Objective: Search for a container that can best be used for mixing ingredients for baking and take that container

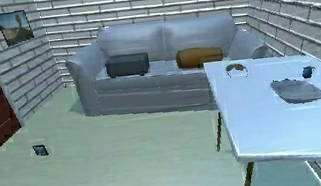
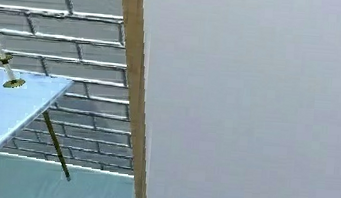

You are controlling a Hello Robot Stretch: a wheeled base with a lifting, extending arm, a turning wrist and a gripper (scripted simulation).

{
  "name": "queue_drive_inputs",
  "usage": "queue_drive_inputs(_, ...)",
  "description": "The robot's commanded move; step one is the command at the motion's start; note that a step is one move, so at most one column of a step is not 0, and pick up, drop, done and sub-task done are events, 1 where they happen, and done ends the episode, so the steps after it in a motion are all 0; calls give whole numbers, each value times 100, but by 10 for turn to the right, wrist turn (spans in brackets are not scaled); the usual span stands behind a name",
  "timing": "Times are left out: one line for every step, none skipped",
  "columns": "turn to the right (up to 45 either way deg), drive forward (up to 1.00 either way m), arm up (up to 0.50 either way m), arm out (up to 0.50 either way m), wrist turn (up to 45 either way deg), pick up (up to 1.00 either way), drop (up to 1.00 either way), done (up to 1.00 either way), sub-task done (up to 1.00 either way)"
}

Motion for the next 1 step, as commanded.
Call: queue_drive_inputs(-360,0,0,0,0,0,0,0,0)
